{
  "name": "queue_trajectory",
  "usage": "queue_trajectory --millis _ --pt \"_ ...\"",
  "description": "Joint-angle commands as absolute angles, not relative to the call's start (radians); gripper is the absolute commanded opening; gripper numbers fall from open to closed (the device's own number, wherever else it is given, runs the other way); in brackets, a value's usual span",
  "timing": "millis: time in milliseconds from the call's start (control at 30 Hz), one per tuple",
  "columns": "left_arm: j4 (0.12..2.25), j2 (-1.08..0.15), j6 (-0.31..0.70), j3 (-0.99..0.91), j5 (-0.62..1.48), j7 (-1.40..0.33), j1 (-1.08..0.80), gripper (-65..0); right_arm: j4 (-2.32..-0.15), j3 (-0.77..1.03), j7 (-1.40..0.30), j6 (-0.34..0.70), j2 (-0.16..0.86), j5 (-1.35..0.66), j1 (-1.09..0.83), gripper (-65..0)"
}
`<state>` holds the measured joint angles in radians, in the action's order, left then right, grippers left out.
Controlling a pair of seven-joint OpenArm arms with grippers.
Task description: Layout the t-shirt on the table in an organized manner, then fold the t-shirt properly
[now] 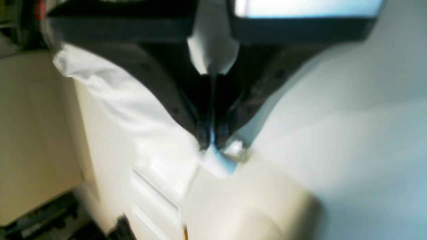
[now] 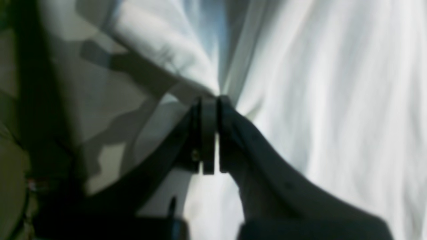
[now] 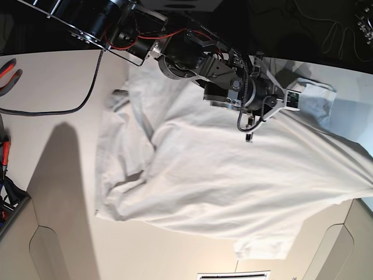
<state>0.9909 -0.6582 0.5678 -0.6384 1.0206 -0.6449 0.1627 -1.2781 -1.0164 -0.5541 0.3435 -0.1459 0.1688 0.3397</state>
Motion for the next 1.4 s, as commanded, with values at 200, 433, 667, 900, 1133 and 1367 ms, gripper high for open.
queue_trajectory --millis 200,433,667,900,1133,1367 --pt "1.12 -0.865 0.572 -0.636 1.075 -0.61 0.322 -65.0 -1.536 -0.989 -0.427 0.227 -0.152 0.161 0.432 -65.0" --pt "1.348 -0.931 0.545 -0.361 1.053 -0.636 0.57 -65.0 -1.914 -0.785 -0.579 -0.006 -0.152 0.404 0.368 -38.9" --pt "1.604 -0.758 0.46 0.058 0.892 -0.612 0.695 -65.0 -2.004 -0.43 -0.612 -0.07 -0.152 0.448 0.22 -39.0" --pt "1.462 -0.312 0.423 0.437 0.699 -0.557 0.626 -65.0 -2.004 -0.196 -0.633 -0.056 -0.095 0.445 0.157 -39.0" --pt "1.312 -0.152 0.441 0.548 0.624 -0.551 0.604 -40.0 -2.004 -0.137 -0.633 0.013 -0.094 0.388 0.135 -39.1" --pt "1.386 -0.165 0.398 0.414 0.66 -0.614 0.643 -38.0 -2.004 -0.137 -0.633 0.087 -0.094 0.305 0.135 -39.1"
